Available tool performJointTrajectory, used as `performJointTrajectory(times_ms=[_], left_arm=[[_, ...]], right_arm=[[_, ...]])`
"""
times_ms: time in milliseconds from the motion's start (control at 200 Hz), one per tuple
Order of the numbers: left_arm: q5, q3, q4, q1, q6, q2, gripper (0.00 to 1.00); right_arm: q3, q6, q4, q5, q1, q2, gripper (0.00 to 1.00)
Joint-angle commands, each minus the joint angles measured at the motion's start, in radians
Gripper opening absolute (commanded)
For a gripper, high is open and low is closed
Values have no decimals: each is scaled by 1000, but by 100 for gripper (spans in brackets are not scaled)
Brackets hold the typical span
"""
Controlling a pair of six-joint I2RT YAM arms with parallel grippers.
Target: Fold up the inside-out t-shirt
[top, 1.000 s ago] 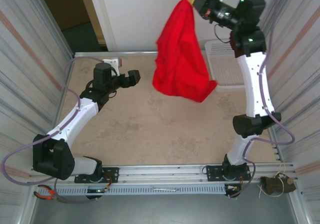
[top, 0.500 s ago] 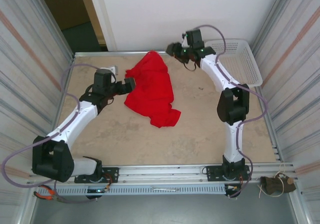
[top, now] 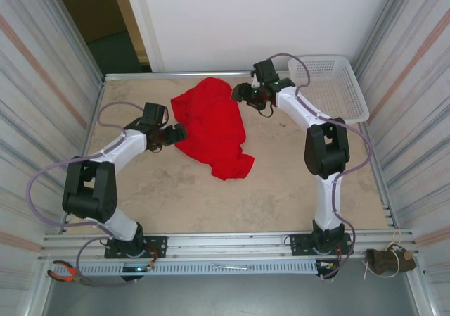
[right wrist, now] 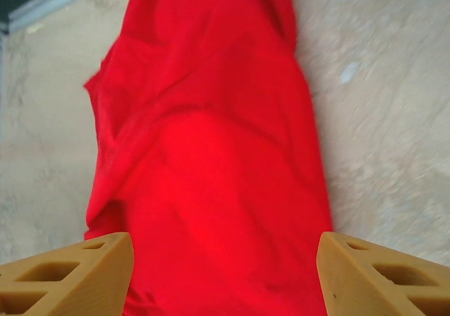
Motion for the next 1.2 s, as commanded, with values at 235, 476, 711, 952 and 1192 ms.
performJointTrajectory(times_ms=[235, 476, 711, 952, 1192], left_arm=[[116, 2, 58, -16, -74, 116, 77], [103, 45, 105, -49, -59, 209, 50], [141, 209, -3, 13, 43, 62, 0], [272, 434, -43, 70, -20, -145, 0], [356, 459, 44, 67, -162, -279, 0]], right_arm=[[-388, 177, 122, -17, 90, -165, 70], [-452, 215, 195, 13, 152, -136, 51], [-331, 102, 100, -35, 46, -258, 0], [-10, 84, -28, -155, -107, -336, 0], [72, 133, -2, -212, -122, -451, 0]])
